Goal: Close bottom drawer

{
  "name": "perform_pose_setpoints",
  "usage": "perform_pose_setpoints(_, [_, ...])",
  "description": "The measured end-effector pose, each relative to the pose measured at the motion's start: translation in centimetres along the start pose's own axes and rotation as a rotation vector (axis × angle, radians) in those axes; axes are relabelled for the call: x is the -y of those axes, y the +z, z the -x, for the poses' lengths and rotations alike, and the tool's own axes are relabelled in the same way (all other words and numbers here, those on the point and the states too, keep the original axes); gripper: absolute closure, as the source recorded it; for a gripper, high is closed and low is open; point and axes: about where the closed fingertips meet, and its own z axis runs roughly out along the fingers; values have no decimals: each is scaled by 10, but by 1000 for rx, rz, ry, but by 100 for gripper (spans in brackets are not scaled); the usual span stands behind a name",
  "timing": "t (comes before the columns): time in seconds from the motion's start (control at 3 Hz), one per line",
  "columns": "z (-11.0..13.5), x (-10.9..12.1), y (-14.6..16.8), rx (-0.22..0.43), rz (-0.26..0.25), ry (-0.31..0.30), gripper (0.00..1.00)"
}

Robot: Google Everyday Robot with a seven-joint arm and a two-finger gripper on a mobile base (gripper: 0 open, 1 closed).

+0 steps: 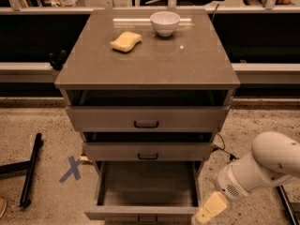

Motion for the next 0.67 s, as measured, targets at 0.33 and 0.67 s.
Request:
perform_pose_setpoints(0.33, [-41, 30, 61, -7, 57, 79, 0])
perform_pose_setpoints(0.67, [-51, 28, 83, -11, 104, 104, 0])
